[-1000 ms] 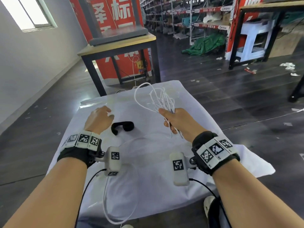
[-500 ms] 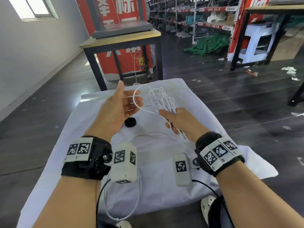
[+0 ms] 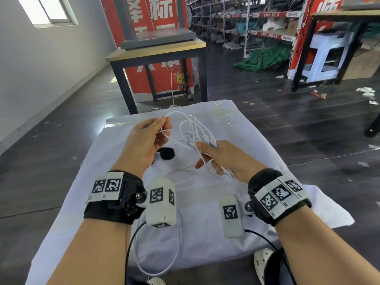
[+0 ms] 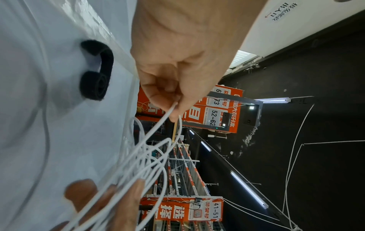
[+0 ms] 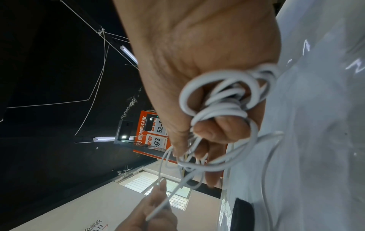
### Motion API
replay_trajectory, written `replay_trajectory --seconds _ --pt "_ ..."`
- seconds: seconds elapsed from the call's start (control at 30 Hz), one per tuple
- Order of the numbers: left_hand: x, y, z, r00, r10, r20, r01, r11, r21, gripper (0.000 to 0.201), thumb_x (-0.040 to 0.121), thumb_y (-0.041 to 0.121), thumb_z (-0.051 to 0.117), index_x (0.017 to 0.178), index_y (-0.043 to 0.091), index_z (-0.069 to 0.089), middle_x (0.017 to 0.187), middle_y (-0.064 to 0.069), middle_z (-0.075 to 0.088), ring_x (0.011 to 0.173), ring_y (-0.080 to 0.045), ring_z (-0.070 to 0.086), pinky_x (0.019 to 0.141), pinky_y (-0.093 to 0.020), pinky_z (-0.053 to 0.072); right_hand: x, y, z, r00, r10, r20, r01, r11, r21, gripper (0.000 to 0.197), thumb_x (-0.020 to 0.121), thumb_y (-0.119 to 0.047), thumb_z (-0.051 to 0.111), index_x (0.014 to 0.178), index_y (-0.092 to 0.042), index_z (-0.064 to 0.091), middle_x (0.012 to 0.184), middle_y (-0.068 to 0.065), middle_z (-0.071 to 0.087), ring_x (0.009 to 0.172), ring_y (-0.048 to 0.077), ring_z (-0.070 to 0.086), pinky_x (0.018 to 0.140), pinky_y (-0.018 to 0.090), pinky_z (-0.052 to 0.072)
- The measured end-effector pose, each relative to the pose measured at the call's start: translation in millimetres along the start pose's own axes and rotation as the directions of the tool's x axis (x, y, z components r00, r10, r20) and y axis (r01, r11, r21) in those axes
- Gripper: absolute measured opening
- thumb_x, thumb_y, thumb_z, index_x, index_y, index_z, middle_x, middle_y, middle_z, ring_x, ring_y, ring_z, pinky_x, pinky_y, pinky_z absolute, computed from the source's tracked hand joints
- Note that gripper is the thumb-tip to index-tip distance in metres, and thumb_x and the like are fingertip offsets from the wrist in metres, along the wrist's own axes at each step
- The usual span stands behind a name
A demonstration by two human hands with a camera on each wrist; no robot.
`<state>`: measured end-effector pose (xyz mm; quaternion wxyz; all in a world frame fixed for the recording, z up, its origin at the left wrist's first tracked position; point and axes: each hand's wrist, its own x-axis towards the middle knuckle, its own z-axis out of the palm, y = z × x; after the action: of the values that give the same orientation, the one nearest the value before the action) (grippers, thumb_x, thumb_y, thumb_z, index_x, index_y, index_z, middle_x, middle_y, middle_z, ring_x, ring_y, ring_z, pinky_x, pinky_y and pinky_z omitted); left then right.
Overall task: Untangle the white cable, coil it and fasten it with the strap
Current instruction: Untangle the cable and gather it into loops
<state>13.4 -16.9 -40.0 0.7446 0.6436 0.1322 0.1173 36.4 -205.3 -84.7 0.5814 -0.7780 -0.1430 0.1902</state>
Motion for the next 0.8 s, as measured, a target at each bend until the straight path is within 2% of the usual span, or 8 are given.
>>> replay_trajectory --seconds 0.1,0.2,0.27,0.33,0.4,0.53,0.67,0.8 --pt "2 -4 -3 1.000 0.003 -0.030 0.001 0.993 0.116 0.017 0.096 0.020 0.057 0.092 0.011 0.071 0.073 0.002 0.060 0.055 -0.006 0.049 0.051 -0.014 0.044 0 -1 1 0.998 0.003 -0.059 0.000 0.999 0.043 0.039 0.096 -0.042 0.051 0.087 -0.005 0.060 0.081 0.001 0.075 0.042 0.014 0.035 0.042 0.020 0.035" --pt "5 -6 -8 0.997 0.041 -0.062 -0.023 0.963 0.267 0.019 0.097 0.023 0.054 0.094 0.013 0.070 0.064 0.004 0.049 0.049 -0.007 0.037 0.046 -0.018 0.033 2 -1 -2 0.987 0.029 -0.161 -0.003 0.987 0.158 0.027 0.097 -0.032 0.052 0.089 -0.007 0.057 0.073 0.000 0.063 0.039 0.008 0.038 0.041 0.018 0.036" --pt "6 -6 -10 0.993 0.079 -0.088 -0.049 0.951 0.304 0.020 0.097 0.024 0.052 0.094 0.013 0.069 0.063 0.003 0.048 0.047 -0.008 0.034 0.045 -0.019 0.031 2 0 -5 0.977 0.065 -0.204 -0.016 0.973 0.231 0.021 0.098 -0.029 0.052 0.090 -0.010 0.054 0.070 0.002 0.057 0.043 0.009 0.039 0.042 0.018 0.037" --pt "6 -7 -10 0.988 0.108 -0.114 -0.069 0.953 0.296 0.020 0.097 0.023 0.052 0.093 0.012 0.068 0.066 0.002 0.052 0.048 -0.009 0.041 0.049 -0.019 0.036 3 -1 -7 0.969 0.094 -0.228 -0.029 0.962 0.273 0.020 0.098 -0.029 0.051 0.090 -0.010 0.053 0.067 0.003 0.053 0.047 0.009 0.038 0.043 0.017 0.037" --pt "7 -8 -10 0.986 0.120 -0.118 -0.082 0.955 0.286 0.020 0.097 0.022 0.051 0.094 0.009 0.067 0.073 -0.001 0.059 0.056 -0.011 0.052 0.056 -0.021 0.045 3 -1 -8 0.967 0.108 -0.230 -0.038 0.956 0.290 0.020 0.098 -0.029 0.052 0.090 -0.011 0.053 0.067 0.002 0.054 0.048 0.009 0.038 0.041 0.017 0.037" --pt "7 -9 -4 0.991 0.122 -0.049 -0.101 0.947 0.306 0.020 0.097 0.019 0.052 0.099 0.007 0.067 0.084 -0.003 0.068 0.073 -0.014 0.062 0.066 -0.023 0.052 4 0 -6 0.975 0.120 -0.189 -0.059 0.952 0.301 0.019 0.097 -0.029 0.052 0.094 -0.010 0.053 0.070 0.004 0.060 0.043 0.008 0.037 0.040 0.017 0.036" --pt "1 -4 2 0.995 0.087 0.041 -0.096 0.943 0.320 0.020 0.099 0.019 0.050 0.102 0.009 0.066 0.089 -0.002 0.069 0.063 -0.011 0.062 0.059 -0.018 0.052 6 0 -5 0.970 0.121 -0.209 -0.047 0.944 0.328 0.014 0.098 -0.025 0.050 0.095 -0.012 0.053 0.076 0.004 0.064 0.041 0.008 0.036 0.040 0.018 0.034" --pt "-3 -3 8 0.991 -0.021 0.131 -0.024 0.942 0.335 0.022 0.100 0.018 0.047 0.105 0.008 0.066 0.092 -0.005 0.071 0.054 -0.008 0.060 0.048 -0.015 0.047 8 2 -6 0.969 0.092 -0.229 -0.030 0.965 0.259 0.022 0.100 -0.024 0.047 0.114 -0.008 0.052 0.094 0.005 0.073 0.041 0.008 0.038 0.042 0.019 0.036"
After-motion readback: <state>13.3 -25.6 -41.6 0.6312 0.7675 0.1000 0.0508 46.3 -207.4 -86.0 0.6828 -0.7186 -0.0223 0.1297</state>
